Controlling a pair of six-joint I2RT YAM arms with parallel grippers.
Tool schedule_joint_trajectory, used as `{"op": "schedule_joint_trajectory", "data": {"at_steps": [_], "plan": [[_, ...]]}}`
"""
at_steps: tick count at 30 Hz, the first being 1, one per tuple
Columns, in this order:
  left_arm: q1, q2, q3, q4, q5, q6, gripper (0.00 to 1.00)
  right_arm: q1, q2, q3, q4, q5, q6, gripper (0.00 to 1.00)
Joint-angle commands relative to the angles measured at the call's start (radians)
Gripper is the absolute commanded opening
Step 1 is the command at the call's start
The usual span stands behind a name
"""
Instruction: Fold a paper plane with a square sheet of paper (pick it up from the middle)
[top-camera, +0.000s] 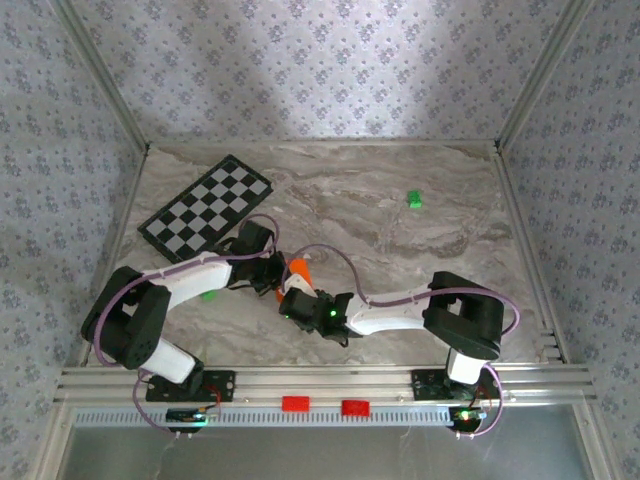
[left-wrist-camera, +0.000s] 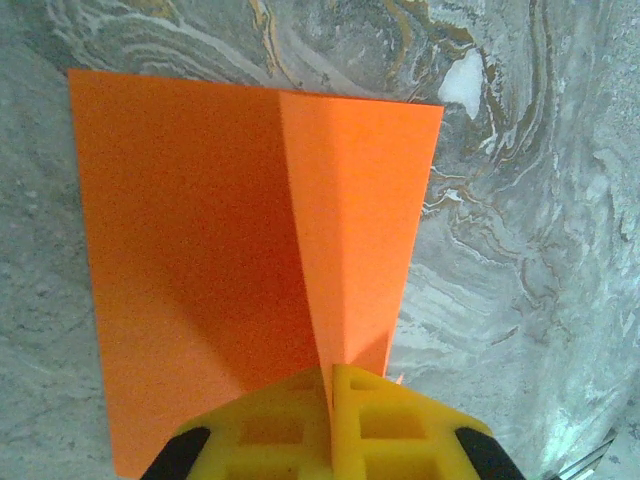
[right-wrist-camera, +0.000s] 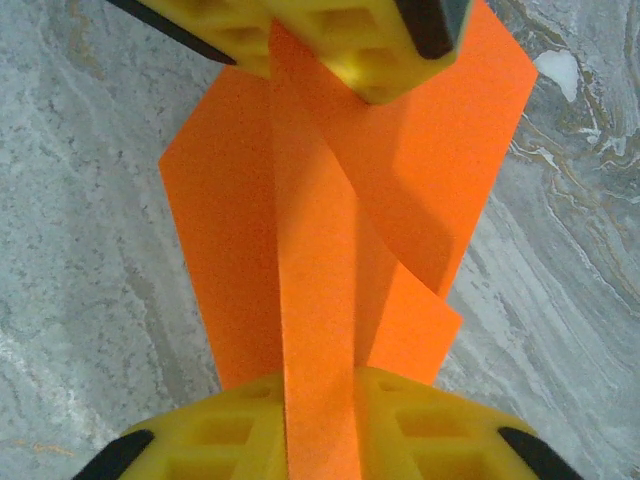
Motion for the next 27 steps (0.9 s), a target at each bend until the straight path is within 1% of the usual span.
{"op": "schedule_joint_trajectory", "data": {"at_steps": [1,5,8,12,15,17,18,19,21,22,23,25,27], "plan": [[0.000,-0.011,-0.002,0.003,0.019,-0.012,0.04,0.005,-0.015,-0.003,0.004,0.015,0.015,0.21],[0.000,-0.010,-0.002,0.003,0.018,-0.015,0.04,0.004,-0.016,-0.008,0.009,0.013,0.021,0.20],[0.000,-0.011,-0.004,0.002,0.017,-0.013,0.04,0.003,-0.021,-0.016,0.025,0.004,0.027,0.16],[0.000,-0.016,-0.005,-0.003,0.010,-0.013,0.05,-0.004,-0.030,-0.032,0.038,-0.021,0.043,0.07],[0.000,-0.024,-0.005,-0.009,-0.001,-0.013,0.10,-0.016,-0.034,-0.050,0.061,-0.052,0.056,0.04],[0.002,-0.032,0.001,-0.019,-0.011,-0.005,0.15,-0.024,-0.037,-0.060,0.076,-0.073,0.061,0.02],[0.007,-0.040,0.005,-0.034,-0.022,0.000,0.21,-0.026,-0.037,-0.064,0.087,-0.085,0.062,0.02],[0.012,-0.050,0.008,-0.049,-0.035,0.005,0.29,-0.029,-0.036,-0.069,0.097,-0.102,0.065,0.01],[0.026,-0.076,0.009,-0.066,-0.043,0.013,0.40,-0.039,-0.034,-0.076,0.113,-0.143,0.077,0.01],[0.034,-0.098,0.007,-0.074,-0.057,0.013,0.51,-0.046,-0.032,-0.083,0.128,-0.176,0.085,0.01],[0.040,-0.120,0.003,-0.083,-0.071,0.015,0.56,-0.055,-0.033,-0.094,0.147,-0.204,0.097,0.01],[0.051,-0.175,-0.008,-0.110,-0.105,0.016,0.65,-0.080,-0.034,-0.128,0.208,-0.261,0.133,0.01],[0.059,-0.230,-0.029,-0.118,-0.131,0.011,0.68,-0.106,-0.033,-0.151,0.267,-0.301,0.144,0.03]]}}
